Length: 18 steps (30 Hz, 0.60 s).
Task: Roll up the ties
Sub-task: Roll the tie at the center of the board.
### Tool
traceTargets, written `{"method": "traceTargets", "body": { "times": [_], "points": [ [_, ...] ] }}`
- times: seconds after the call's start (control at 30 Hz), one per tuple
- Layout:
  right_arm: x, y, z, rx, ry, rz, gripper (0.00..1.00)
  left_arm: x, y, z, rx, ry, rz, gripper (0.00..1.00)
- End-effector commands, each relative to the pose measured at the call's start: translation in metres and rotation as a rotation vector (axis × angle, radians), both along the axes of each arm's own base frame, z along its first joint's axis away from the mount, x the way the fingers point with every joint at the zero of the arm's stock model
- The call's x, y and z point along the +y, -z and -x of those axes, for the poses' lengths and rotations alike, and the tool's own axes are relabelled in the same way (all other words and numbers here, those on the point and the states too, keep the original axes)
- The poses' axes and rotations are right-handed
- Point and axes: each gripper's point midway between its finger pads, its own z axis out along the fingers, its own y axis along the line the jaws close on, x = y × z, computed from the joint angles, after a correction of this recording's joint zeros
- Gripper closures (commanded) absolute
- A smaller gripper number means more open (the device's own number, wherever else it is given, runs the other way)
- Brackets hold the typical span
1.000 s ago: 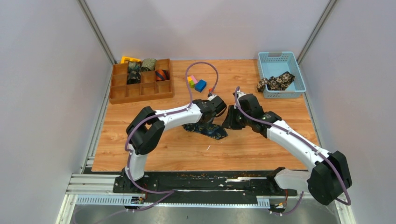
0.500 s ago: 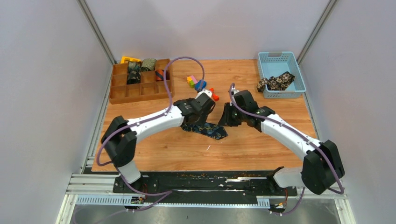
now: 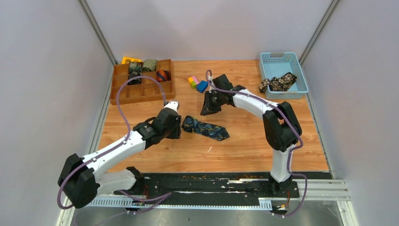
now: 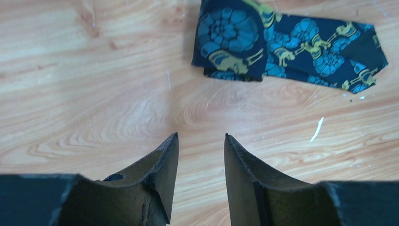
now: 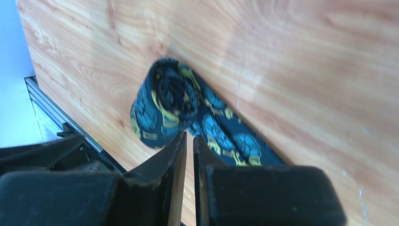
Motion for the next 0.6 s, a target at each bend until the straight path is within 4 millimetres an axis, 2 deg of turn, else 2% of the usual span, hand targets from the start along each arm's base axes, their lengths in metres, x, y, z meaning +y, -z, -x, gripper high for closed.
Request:
{"method": "traceTargets", "body": {
  "times": [0.0, 0.07, 0.17, 0.3, 0.37, 0.57],
  "points": [
    [0.023, -0.01, -0.009, 0.0, -0.065, -0.027, 0.88, 0.001, -0.008, -0.007, -0.027, -0.015, 0.152, 0.52],
    [0.027, -0.011, -0.007, -0.006, -0.071, -0.026, 0.88, 0.009, -0.007, -0.011, -0.019, -0.01, 0.193, 0.51],
    [0.03, -0.012, 0.006, -0.004, -0.088, -0.021, 0.87, 0.011, -0.012, -0.018, -0.04, 0.031, 0.247, 0.41],
    [0.025, -0.012, 0.026, -0.012, -0.089, -0.008, 0.85, 0.001, -0.018, -0.029, -0.084, 0.116, 0.279, 0.28],
    [0.022, -0.012, 0.033, -0.021, -0.081, -0.008, 0.83, -0.009, -0.008, -0.033, -0.044, 0.169, 0.298, 0.25],
    [0.017, -0.018, 0.045, -0.053, -0.049, -0.05, 0.7, -0.02, 0.015, -0.048, 0.006, 0.193, 0.346, 0.15]
  ]
}}
